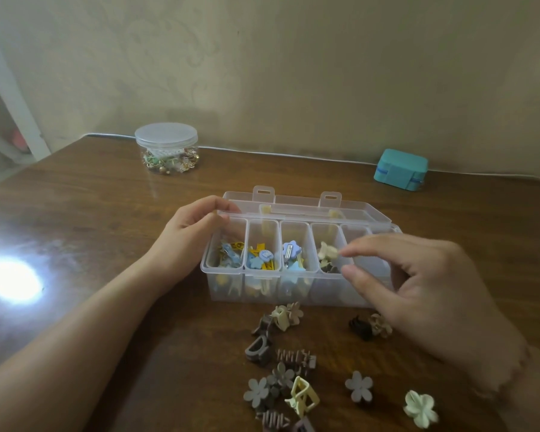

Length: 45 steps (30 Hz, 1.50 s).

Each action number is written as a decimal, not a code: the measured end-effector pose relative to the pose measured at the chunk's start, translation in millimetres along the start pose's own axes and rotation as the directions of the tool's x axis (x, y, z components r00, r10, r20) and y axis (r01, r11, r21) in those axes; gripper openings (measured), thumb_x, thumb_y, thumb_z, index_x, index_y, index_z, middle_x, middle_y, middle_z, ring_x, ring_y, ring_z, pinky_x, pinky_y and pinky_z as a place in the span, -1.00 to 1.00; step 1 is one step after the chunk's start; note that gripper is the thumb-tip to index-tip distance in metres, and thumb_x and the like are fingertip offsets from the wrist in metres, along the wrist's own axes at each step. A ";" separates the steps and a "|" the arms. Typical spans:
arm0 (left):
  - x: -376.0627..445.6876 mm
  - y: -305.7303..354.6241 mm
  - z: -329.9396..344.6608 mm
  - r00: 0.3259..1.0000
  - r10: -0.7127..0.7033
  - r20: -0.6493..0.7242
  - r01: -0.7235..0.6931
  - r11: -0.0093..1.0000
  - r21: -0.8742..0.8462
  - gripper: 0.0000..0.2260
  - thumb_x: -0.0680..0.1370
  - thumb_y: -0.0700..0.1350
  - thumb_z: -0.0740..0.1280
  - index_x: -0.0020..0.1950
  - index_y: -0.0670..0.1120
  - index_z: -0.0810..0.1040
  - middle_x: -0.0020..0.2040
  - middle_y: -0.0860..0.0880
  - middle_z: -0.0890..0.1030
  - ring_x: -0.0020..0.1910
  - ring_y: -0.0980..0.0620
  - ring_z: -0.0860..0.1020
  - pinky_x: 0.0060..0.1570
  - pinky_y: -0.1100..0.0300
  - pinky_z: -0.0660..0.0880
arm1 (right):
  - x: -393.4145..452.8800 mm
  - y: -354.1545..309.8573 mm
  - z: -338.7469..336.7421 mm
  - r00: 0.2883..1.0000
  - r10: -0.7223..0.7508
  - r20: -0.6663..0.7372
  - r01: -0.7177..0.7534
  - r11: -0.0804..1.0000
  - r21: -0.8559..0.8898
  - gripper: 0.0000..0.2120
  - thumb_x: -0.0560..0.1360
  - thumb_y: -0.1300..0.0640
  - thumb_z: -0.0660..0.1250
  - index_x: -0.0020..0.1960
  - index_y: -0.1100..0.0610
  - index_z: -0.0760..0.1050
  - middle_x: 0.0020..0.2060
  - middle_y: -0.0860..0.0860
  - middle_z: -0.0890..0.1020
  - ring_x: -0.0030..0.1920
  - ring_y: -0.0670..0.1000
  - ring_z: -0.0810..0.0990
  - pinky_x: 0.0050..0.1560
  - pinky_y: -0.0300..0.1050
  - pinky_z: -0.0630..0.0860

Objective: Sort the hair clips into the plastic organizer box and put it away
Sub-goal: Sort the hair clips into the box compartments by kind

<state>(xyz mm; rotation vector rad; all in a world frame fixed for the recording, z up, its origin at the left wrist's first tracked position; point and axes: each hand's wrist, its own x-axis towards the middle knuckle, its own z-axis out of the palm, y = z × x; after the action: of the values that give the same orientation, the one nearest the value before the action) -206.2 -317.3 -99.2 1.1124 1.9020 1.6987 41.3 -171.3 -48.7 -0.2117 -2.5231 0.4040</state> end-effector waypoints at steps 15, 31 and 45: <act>0.8 -0.2 1.5 1.000 0.003 -0.007 -0.003 1.000 -0.009 -0.80 0.44 -0.06 0.22 -0.15 0.11 0.65 -0.13 0.01 0.66 -0.09 0.06 0.58 -0.03 0.08 0.43 | -5.3 -11.8 13.4 0.772 -0.323 0.547 0.289 0.945 0.150 -0.82 0.51 -0.03 0.37 0.12 -0.16 0.58 0.01 -0.27 0.63 -0.02 -0.29 0.60 -0.12 -0.27 0.55; 0.5 -0.2 0.1 1.000 -0.010 0.003 0.010 1.000 -0.003 -0.79 0.45 -0.05 0.22 -0.13 0.11 0.65 -0.16 0.02 0.66 -0.09 0.04 0.59 -0.02 0.06 0.44 | 4.4 -0.1 7.7 0.990 0.005 -0.139 -0.003 1.000 0.011 -0.83 0.50 -0.03 0.33 -0.01 0.02 0.63 -0.14 -0.20 0.63 -0.32 -0.36 0.45 -0.35 -0.48 0.33; 0.5 0.2 0.5 1.000 -0.006 -0.003 0.006 1.000 -0.009 -0.79 0.45 -0.06 0.22 -0.14 0.10 0.65 -0.18 0.02 0.65 -0.12 0.05 0.58 -0.04 0.07 0.44 | -2.0 -20.1 22.1 0.749 -0.368 0.551 0.372 0.922 0.109 -0.75 0.55 0.07 0.29 0.14 -0.21 0.55 0.10 -0.25 0.58 -0.10 -0.18 0.62 -0.28 -0.12 0.57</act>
<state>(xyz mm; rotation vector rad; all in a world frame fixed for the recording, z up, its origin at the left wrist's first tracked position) -206.1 -316.5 -99.0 1.1000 1.8961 1.7052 29.3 -196.0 -60.6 0.4841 -3.0486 0.3247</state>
